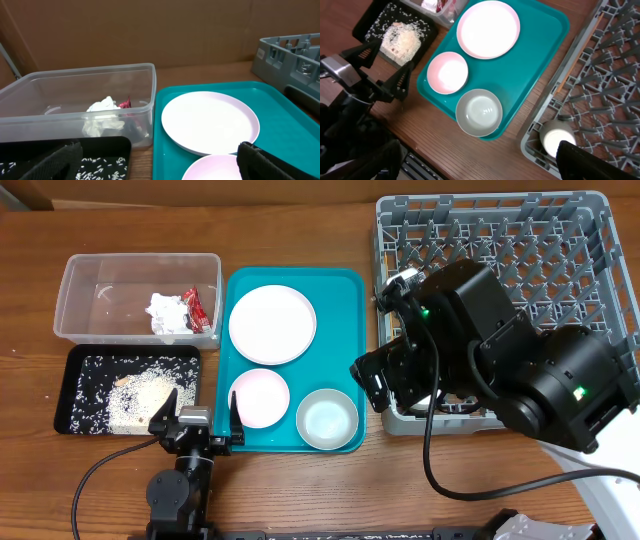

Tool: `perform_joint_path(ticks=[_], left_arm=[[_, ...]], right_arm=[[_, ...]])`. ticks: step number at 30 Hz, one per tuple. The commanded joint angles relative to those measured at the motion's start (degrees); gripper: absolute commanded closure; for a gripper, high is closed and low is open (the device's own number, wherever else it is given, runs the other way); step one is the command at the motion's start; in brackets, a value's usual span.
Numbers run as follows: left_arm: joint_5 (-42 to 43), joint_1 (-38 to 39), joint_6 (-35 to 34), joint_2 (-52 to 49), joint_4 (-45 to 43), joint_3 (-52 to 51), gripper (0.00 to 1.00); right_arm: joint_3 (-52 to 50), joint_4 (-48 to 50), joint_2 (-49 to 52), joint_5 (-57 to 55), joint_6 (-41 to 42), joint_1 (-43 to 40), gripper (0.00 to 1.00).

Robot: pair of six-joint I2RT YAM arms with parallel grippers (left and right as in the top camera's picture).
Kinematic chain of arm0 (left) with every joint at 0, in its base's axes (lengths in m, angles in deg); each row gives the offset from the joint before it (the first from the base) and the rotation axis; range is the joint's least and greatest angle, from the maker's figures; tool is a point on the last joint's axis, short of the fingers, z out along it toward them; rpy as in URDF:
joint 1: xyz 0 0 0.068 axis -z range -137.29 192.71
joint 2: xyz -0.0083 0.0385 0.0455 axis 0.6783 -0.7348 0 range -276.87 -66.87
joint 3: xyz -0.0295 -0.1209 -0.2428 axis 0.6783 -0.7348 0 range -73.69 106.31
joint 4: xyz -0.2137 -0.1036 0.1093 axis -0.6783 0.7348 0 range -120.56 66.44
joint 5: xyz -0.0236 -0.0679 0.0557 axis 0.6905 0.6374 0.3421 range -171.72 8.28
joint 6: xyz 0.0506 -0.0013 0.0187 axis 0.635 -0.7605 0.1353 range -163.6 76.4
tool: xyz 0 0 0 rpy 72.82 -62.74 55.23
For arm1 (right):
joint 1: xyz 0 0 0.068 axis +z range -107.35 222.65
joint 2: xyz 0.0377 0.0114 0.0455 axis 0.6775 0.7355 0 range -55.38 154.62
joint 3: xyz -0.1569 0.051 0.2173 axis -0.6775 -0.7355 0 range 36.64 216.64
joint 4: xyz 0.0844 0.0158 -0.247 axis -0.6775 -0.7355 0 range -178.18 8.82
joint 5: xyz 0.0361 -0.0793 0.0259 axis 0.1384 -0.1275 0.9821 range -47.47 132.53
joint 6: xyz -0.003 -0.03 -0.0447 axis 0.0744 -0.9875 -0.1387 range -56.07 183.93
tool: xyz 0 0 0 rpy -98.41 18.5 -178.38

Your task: Sort waste into correct bins and load items into the dishwasher

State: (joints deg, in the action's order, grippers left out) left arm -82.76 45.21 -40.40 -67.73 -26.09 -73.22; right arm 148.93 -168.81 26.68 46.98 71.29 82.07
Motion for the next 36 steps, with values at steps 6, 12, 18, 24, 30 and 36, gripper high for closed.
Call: perform_joint_path(ticks=[6,12,18,24,30,36], left_arm=[[0.7,-0.3,0.7,0.5,-0.1,-0.2,0.0],[0.7,-0.3,0.7,0.5,-0.1,-0.2,0.0],[0.7,-0.3,0.7,0.5,-0.1,-0.2,0.0],[0.7,-0.3,0.7,0.5,-0.1,-0.2,0.0],[0.7,-0.3,0.7,0.5,-0.1,-0.2,0.0],[0.7,-0.3,0.7,0.5,-0.1,-0.2,0.0]], right_arm=[[0.3,5.9,-10.4,8.9,0.1,0.3,0.0],[0.0,8.5,-12.4,10.1,0.9,0.3,0.0],[-8.9,6.6,-7.7,6.3,10.6,0.3,0.0],[-26.5,15.1,2.9,5.4,10.2,0.6,0.24],[-34.8,26.8,14.4,1.4,2.5,0.6,0.33],[-35.2,30.6,25.9,-2.0,0.9,0.6,0.64]])
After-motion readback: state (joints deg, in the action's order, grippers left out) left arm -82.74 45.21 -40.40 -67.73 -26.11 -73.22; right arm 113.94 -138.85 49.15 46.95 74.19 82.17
